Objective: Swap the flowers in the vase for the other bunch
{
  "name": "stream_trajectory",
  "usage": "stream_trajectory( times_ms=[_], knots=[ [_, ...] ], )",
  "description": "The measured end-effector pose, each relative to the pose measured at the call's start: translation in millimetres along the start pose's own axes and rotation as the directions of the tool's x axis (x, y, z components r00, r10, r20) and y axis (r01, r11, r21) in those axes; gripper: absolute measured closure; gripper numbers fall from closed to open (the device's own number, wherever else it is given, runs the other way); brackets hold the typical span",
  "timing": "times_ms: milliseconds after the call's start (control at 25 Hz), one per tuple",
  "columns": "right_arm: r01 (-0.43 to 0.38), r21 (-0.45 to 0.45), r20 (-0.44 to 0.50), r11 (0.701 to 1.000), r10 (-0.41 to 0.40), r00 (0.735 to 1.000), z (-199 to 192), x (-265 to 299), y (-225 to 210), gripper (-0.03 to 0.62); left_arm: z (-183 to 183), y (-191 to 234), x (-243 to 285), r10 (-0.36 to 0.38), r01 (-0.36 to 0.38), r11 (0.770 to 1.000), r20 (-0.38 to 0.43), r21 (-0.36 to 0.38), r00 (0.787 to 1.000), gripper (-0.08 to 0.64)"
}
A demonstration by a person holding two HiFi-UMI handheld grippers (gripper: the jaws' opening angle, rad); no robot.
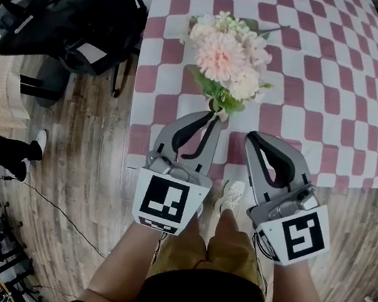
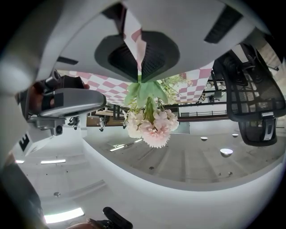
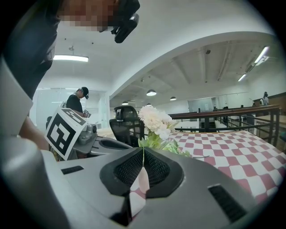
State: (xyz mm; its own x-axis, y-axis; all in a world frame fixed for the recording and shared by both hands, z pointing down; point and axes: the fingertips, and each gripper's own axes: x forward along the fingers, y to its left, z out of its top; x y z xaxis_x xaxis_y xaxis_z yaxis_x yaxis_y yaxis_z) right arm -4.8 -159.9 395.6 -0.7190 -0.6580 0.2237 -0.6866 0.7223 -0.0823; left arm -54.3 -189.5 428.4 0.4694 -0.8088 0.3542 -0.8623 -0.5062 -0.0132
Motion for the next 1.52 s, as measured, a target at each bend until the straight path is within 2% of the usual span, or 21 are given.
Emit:
stream_trajectory(
  times_ms=[600,1080,1520],
  knots=[
    [-0.031,-0.028,0.030,0.999,0.032,0.999,18.1,-0.2,8.4,0.558,10.1,-1.8,-13.1,0.017,-0.016,1.000,-0.009,0.024,1.000,0.548],
    [-0.009,-0.059,0.055,0.998,0.013,0.998,45.2,-8.5,12.0,0.558,36.8,-6.1,-28.3,0.001,-0.001,1.000,0.016,0.025,1.000,0.551],
    [-0.007,-0.103,0.074,0.995,0.015,0.997,71.7,-12.4,20.6,0.558,69.4,-6.8,-43.2,-0.014,0.008,0.997,0.067,0.083,0.998,0.551]
  ],
)
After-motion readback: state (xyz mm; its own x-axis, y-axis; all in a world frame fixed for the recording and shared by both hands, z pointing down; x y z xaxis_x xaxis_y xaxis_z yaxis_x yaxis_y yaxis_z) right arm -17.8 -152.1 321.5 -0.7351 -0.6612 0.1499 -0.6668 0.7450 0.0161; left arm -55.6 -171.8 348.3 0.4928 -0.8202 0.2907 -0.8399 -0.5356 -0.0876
